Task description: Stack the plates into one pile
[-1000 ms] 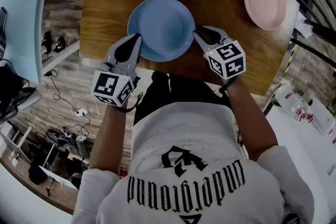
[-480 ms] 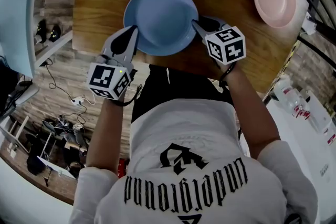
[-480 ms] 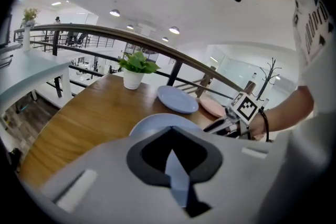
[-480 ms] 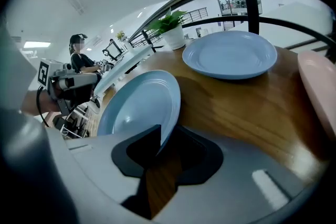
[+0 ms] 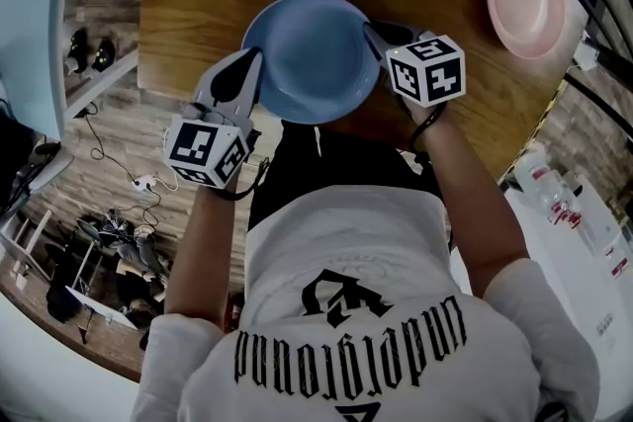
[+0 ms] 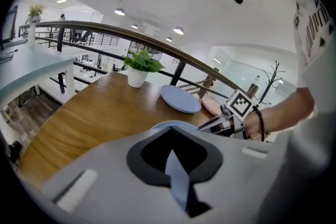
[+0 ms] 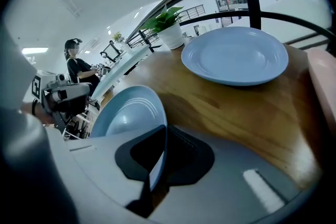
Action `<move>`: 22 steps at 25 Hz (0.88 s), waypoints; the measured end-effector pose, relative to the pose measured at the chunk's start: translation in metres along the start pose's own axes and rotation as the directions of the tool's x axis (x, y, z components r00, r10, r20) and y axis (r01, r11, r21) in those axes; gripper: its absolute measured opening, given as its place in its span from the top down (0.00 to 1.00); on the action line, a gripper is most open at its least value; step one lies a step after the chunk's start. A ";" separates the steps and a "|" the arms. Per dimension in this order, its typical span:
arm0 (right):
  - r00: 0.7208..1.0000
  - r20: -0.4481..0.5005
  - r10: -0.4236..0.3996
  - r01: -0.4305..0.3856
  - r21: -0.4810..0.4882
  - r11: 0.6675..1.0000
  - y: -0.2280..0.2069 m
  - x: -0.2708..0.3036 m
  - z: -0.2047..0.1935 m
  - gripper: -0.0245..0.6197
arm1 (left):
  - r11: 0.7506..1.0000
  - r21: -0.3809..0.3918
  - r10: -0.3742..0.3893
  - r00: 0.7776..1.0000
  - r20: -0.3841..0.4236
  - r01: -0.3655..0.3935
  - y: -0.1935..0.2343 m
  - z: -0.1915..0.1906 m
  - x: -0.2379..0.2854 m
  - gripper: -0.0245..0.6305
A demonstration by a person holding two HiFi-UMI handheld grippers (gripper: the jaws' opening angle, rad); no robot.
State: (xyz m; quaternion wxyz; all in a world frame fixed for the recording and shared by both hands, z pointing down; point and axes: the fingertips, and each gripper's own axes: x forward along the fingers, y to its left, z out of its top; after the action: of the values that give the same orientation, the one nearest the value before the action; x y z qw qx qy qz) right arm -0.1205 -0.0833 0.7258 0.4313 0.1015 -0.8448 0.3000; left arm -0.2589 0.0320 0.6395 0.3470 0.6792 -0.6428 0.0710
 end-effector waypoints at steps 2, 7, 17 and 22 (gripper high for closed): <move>1.000 -0.005 0.000 0.000 -0.018 1.000 0.002 0.001 0.001 0.94 | 1.000 -0.004 0.005 1.000 0.002 -0.005 0.001 0.000 -0.002 0.89; 1.000 0.006 0.001 -0.001 -0.005 1.000 0.006 0.001 0.003 0.94 | 1.000 -0.017 0.015 1.000 0.011 -0.015 0.009 -0.002 -0.012 0.89; 0.996 0.078 -0.030 0.029 0.018 0.999 0.034 -0.026 0.011 0.93 | 1.000 0.016 -0.001 0.999 0.052 0.000 0.007 0.008 -0.051 0.89; 0.989 0.134 -0.063 0.059 0.037 0.998 0.062 -0.049 0.013 0.93 | 0.998 0.062 -0.029 0.996 0.084 0.024 0.001 0.022 -0.086 0.89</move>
State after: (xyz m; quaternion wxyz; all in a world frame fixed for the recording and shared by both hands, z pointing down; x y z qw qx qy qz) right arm -0.1261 -0.0460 0.6557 0.3804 0.1544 -0.8635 0.2929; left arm -0.2816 0.0907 0.5770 0.2996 0.7003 -0.6454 0.0570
